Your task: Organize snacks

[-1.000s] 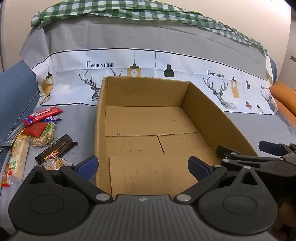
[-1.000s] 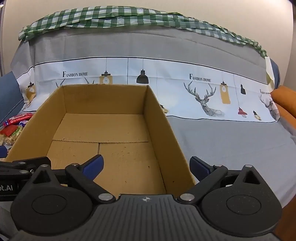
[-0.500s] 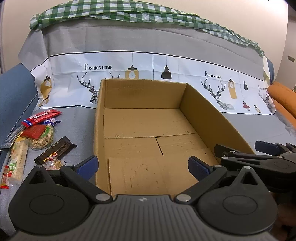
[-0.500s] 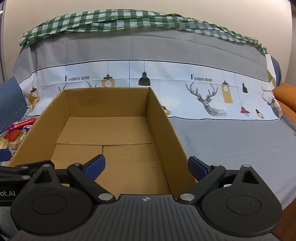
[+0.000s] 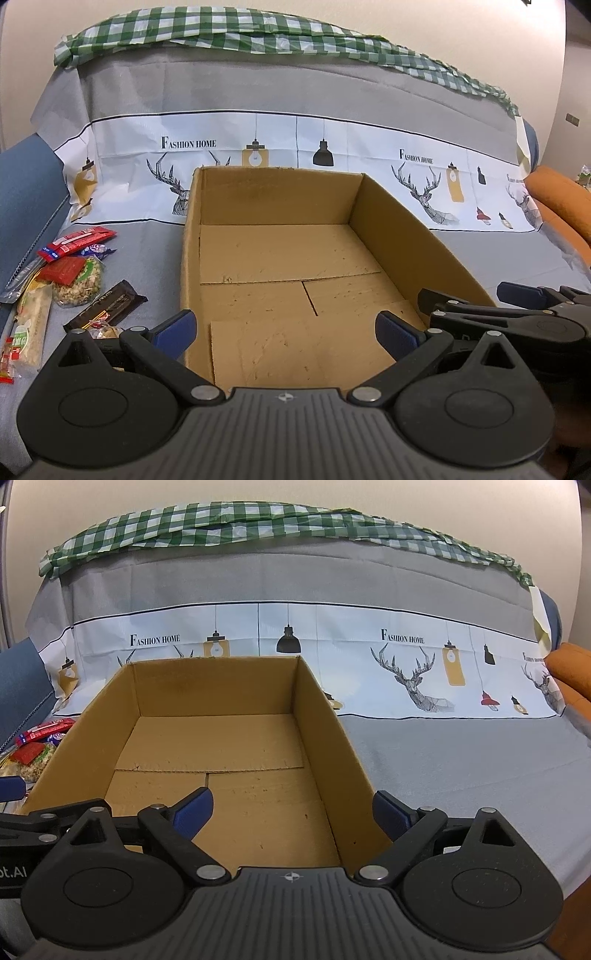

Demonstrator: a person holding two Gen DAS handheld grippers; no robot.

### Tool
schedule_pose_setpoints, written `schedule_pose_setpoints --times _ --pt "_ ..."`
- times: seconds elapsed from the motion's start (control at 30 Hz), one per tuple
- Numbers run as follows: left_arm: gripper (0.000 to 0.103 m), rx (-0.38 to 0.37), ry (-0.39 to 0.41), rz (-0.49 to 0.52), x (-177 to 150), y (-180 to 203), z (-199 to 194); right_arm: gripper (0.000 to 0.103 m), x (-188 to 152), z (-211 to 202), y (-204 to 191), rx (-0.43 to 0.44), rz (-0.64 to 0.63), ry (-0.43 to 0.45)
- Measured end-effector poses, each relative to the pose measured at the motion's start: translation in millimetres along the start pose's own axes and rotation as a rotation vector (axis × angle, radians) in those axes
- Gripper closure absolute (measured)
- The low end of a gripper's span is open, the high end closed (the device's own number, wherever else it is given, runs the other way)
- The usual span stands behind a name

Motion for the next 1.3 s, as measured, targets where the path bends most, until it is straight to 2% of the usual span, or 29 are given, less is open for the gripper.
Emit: schedule_pose_setpoints --times 0.3,0.5,0.63,0.7,0.77,0.83,0.93,1.1,1.17,1.23,1.3 --pt "0.000 -0.011 0.007 0.002 -1.9 -0.6 -2.4 0.012 0.3 -0.3 -1.2 -0.001 -0.001 0.013" --pt "0.002 -0.026 0.014 0.006 0.5 -1.0 -3.4 0.024 -1.3 -2.1 -1.9 0.014 -0.006 0.036" --pt "0.018 -0.055 0.021 0.019 1.0 -1.9 -6.3 0.034 -0.4 -3.6 -4.4 0.028 -0.018 0.049" --pt "0.025 -0.066 0.017 0.024 0.4 -2.9 -7.0 0.036 -0.9 -4.7 -7.0 0.034 -0.027 0.065" --pt "0.036 -0.080 0.013 0.030 -0.9 -5.1 -8.4 0.036 -2.0 -6.4 -10.2 0.034 -0.035 0.083" --pt "0.054 -0.091 0.012 0.043 -1.8 -7.0 -11.5 0.036 -1.3 -7.9 -13.3 0.036 -0.040 0.095" --pt "0.070 -0.128 0.018 0.067 0.0 -13.8 -22.5 0.031 0.4 -11.5 -16.5 0.073 -0.026 0.094" --pt "0.071 -0.174 0.023 0.140 12.0 -33.5 -46.5 0.031 2.4 -17.9 -33.2 0.115 -0.033 0.109" --pt "0.071 -0.198 0.043 0.192 17.4 -49.0 -56.8 0.035 3.4 -20.8 -41.8 0.132 -0.037 0.127" --pt "0.071 -0.219 0.062 0.233 20.0 -67.4 -64.4 0.048 4.5 -25.7 -50.2 0.173 -0.036 0.139" --pt "0.071 -0.240 0.087 0.276 21.1 -92.0 -69.2 0.057 5.7 -30.2 -58.5 0.231 -0.025 0.142"
Point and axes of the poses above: each gripper's, at about its wrist camera, not at the fingertips, and z roughly the way its jaws point, y to its right, x to its top, the point moved 1 cm from there along z, roughly the way its jaws point, and after that the axes turned 10 degrees about -y, right-handed, at the moved point
